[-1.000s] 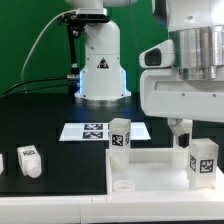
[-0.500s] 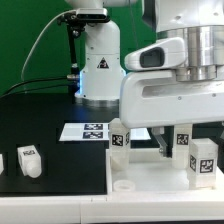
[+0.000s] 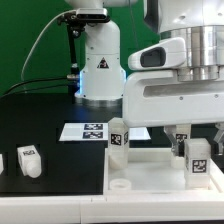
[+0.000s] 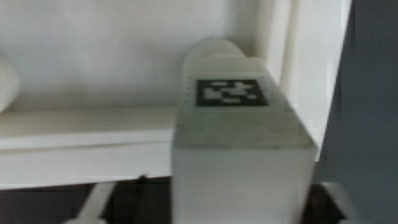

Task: Assemble square table

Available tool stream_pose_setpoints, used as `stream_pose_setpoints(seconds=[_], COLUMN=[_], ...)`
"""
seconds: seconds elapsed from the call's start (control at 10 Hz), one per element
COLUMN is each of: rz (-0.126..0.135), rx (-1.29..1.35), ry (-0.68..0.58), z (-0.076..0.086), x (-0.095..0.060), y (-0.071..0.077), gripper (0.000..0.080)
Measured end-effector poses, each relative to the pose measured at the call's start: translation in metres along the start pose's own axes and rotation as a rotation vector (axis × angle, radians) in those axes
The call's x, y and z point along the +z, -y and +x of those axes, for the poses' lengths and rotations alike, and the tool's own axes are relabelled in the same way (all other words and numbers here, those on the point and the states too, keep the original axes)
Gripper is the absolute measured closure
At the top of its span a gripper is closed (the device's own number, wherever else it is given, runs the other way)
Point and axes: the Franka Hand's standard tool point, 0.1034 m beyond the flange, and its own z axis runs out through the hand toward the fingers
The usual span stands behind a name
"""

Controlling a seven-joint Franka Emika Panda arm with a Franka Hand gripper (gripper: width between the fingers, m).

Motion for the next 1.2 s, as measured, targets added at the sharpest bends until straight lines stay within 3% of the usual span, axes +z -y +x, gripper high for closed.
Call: stream_pose_setpoints(seconds=[0.3, 0.6, 0.7, 1.0, 1.2], rz=[-0.008, -0.040, -0.030, -0.037, -0.033], rx=[0.342, 0.974, 1.119, 1.249, 1.615], ry=[0.020, 0.015, 0.022, 0.026, 0.052], z=[-0.001, -0.008, -0.009, -0.010, -0.014], x=[0.000, 0.001, 0.001, 0.000, 0.000], y=[-0.001, -0.001, -0.004, -0.006, -0.001], gripper=[0.0515, 0.0515, 0.0514, 0.0513, 0.0512])
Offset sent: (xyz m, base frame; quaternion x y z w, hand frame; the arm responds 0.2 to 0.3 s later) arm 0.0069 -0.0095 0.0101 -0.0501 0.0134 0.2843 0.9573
